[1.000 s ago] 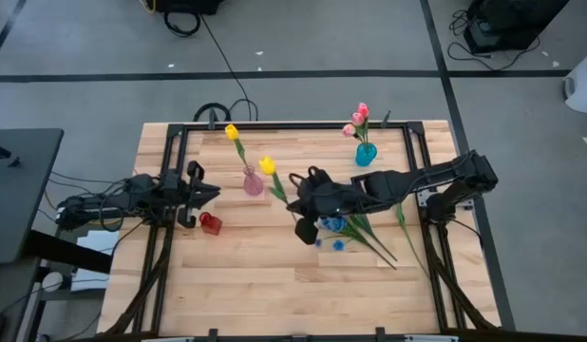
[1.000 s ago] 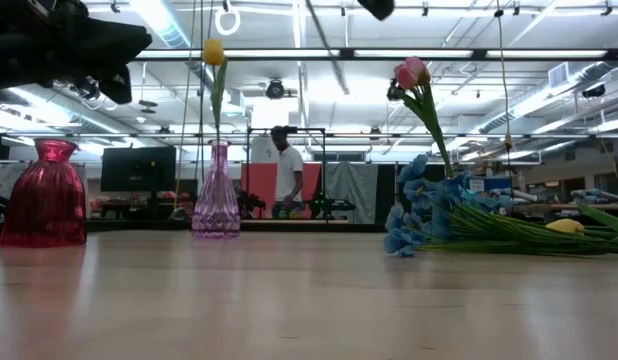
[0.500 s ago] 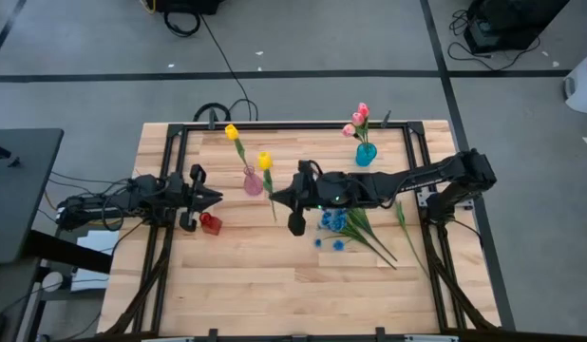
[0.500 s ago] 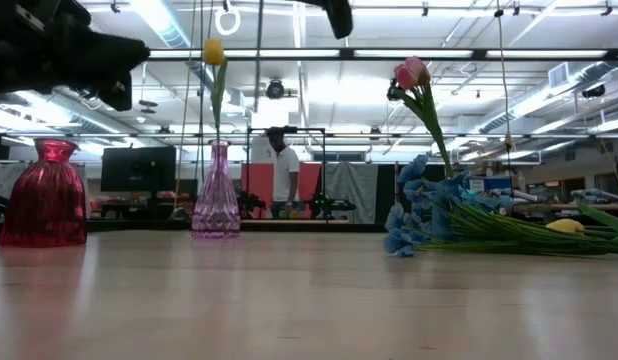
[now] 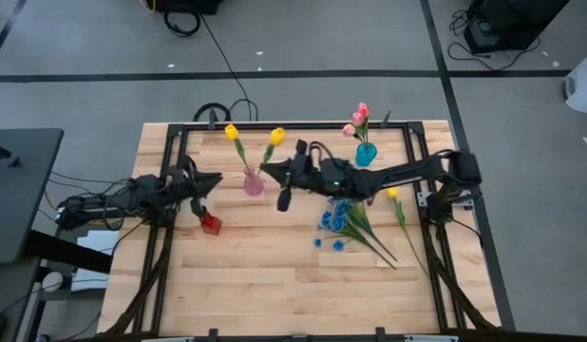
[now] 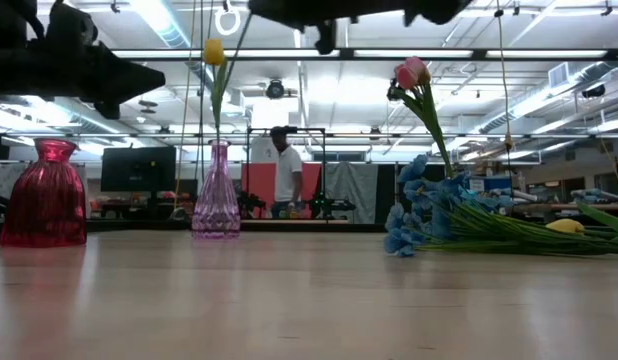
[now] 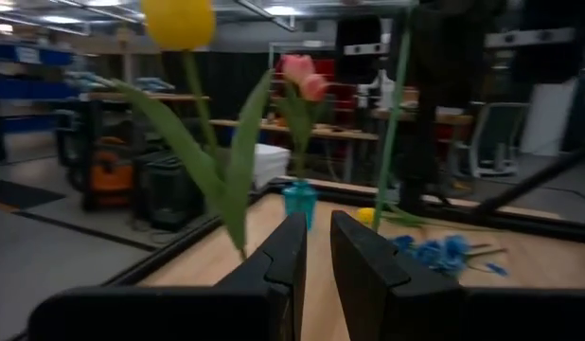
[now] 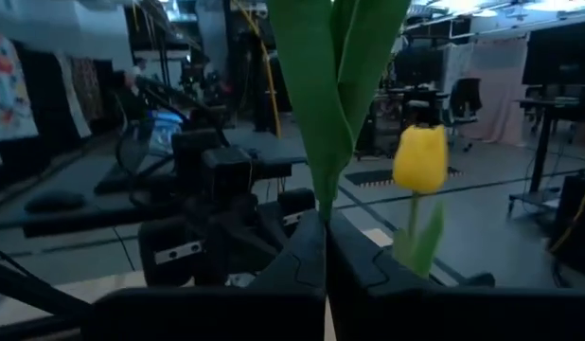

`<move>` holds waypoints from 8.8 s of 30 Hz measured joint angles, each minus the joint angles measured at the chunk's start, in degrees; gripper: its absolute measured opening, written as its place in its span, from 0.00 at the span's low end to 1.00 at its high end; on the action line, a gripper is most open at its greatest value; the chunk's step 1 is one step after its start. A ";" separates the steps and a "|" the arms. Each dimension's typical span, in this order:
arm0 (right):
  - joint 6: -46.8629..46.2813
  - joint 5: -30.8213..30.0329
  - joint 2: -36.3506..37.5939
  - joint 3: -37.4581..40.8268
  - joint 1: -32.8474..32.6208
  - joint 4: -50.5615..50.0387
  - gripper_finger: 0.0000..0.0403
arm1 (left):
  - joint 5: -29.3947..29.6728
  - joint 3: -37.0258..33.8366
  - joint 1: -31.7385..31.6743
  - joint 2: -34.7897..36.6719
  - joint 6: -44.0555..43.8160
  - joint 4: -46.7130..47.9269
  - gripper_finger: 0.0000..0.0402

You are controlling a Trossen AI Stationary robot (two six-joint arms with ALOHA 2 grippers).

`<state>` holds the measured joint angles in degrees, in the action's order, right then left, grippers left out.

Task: Sort flowers into vase by color
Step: Put the left yellow flower into the pink vase, then put the yellow flower into the pink vase

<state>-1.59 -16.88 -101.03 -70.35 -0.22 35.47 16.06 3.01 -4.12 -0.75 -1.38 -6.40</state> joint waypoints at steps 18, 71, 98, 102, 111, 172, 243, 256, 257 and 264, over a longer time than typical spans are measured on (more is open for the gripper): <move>4.92 -3.14 -6.78 -11.36 3.60 -8.86 0.01 | 1.83 0.00 0.00 0.00 4.17 -3.33 0.14; -3.82 4.68 -18.38 -11.30 8.29 -13.67 0.27 | 1.68 0.00 0.00 0.00 2.61 -2.87 0.14; -30.19 3.20 3.34 -11.30 -4.02 -76.79 0.41 | 0.30 0.00 0.00 0.02 2.61 -2.81 0.14; -40.30 4.63 4.81 -11.30 -6.60 -97.08 0.41 | 0.25 0.00 0.00 0.00 2.61 -2.81 0.14; -57.04 17.11 7.28 -3.22 -6.79 -119.73 0.41 | 0.17 0.00 0.00 0.02 2.24 -2.70 0.14; -67.63 28.85 6.57 22.36 -3.69 -96.83 0.23 | 0.19 0.00 0.00 0.00 2.59 -2.78 0.14; -80.02 35.43 6.82 27.74 -11.97 -89.76 0.19 | 0.19 0.00 0.02 0.02 2.44 -2.83 0.14; -76.75 29.02 6.40 22.06 -12.03 -101.74 0.04 | 0.19 0.00 0.02 0.02 2.46 -2.78 0.14; -76.46 27.89 6.45 20.40 -12.03 -103.45 0.03 | 0.19 0.00 0.02 0.00 2.45 -2.76 0.14; -73.13 15.49 6.51 6.25 -12.86 -113.20 0.02 | 0.19 0.00 0.00 0.02 2.53 -3.07 0.14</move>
<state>-74.72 -1.40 -94.52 -64.10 -13.08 -77.73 16.25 3.01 -4.12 -0.73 1.15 -9.47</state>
